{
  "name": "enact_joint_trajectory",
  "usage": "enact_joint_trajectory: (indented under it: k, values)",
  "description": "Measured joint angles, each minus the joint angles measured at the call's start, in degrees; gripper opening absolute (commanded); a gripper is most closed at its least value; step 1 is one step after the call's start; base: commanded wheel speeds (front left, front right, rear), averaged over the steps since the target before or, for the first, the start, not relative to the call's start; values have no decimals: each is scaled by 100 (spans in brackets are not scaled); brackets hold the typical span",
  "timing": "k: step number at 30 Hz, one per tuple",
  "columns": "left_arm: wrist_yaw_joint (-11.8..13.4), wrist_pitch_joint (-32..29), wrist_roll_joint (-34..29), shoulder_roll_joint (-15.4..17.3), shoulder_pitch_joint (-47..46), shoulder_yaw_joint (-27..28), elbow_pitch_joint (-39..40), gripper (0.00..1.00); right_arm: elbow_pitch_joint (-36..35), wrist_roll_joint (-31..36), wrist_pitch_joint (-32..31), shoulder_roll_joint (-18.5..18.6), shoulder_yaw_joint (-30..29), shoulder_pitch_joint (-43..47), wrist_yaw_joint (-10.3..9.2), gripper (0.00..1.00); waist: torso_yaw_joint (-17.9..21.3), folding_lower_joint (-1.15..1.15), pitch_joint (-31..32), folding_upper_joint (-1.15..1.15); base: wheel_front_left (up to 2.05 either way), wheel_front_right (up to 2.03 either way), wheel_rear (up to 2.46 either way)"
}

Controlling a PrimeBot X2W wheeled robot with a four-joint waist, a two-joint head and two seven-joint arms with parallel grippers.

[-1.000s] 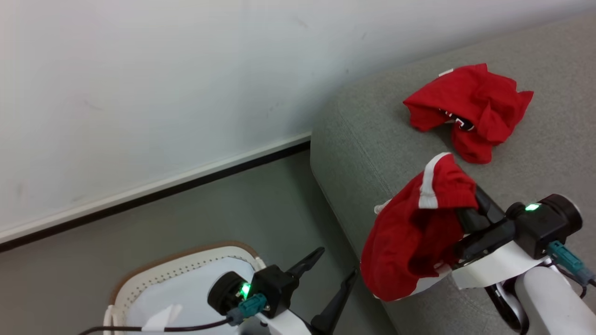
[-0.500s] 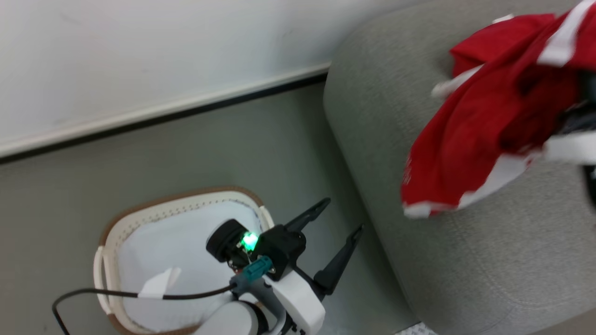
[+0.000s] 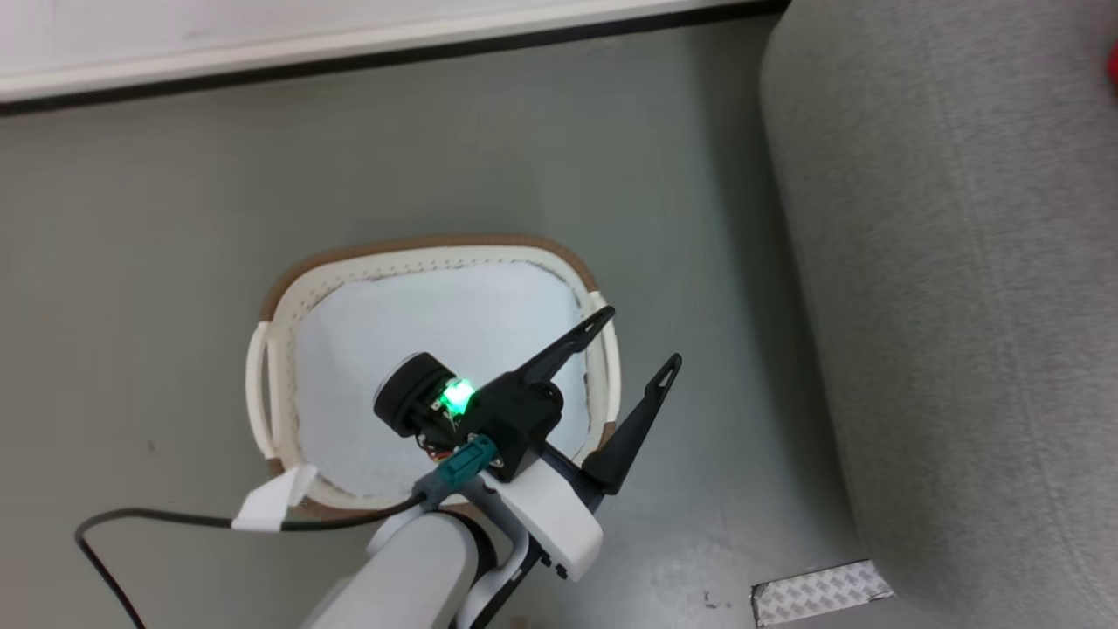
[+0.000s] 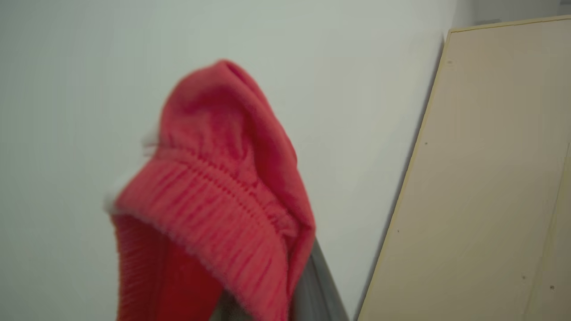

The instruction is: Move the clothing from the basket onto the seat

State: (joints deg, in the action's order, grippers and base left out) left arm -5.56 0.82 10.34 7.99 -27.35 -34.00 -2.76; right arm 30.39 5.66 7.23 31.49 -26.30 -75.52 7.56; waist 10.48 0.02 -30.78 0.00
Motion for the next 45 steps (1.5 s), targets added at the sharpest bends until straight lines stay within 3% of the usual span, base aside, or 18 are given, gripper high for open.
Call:
enact_joint_trajectory:
  k: [2, 5, 7, 11, 12, 14, 16, 17, 23, 35, 45]
  values:
    - [9, 27, 3, 8, -26, 18, 2, 100, 220, 420, -24, 135, -346, -76, 0, 0, -110, 0, -141, 0, 0, 0, 0]
    - [57, 75, 26, 13, -41, 45, 1, 100, 549, 996, -70, 45, -921, 82, 0, 0, -247, 0, -341, 0, 0, 0, 0]
    - [59, 81, 30, 15, -59, 47, -13, 100, 681, 1384, -104, -238, -1376, 436, 0, 0, -315, 0, -467, 0, 0, 0, 0]
    - [93, 121, 32, 13, -77, 33, -81, 100, 577, 2022, -167, -1163, -2157, 1144, 0, 0, -418, 0, -615, 0, 0, 0, 0]
    - [107, 121, 33, 19, -76, 30, -98, 100, 470, 2112, -172, -1379, -2284, 1243, 0, 7, -425, 0, -620, 0, 0, 0, 0]
    - [124, 121, 38, 34, -70, 41, -121, 100, 260, 2238, -257, -1739, -2480, 1372, 0, 33, -413, -1, -593, 0, 0, 0, 0]
    - [162, 122, 47, 64, -43, 60, -153, 100, 59, 2426, -322, -1979, -2514, 1493, 0, 94, -385, -1, -540, 0, 0, 0, 0]
    - [179, 122, 66, 85, -26, 77, -176, 100, -11, 2466, -371, -2089, -2498, 1544, 0, 100, -367, -1, -505, 0, 0, 0, 0]
    - [314, 222, 157, 168, 141, 211, -293, 100, -26, 2474, -493, -2476, -1897, 2083, 0, 100, -215, -1, -154, 0, 0, 0, 0]
    - [622, 662, 553, 288, 862, 572, -597, 100, 394, 1408, 225, -2131, -742, 3700, 0, 100, 95, -3, 928, 0, 0, 0, 0]
    - [867, 1092, 898, 276, 1573, 839, -828, 100, 489, 767, 647, -2251, -187, 5022, 0, 100, 6, -4, 1714, 0, 0, 0, 0]
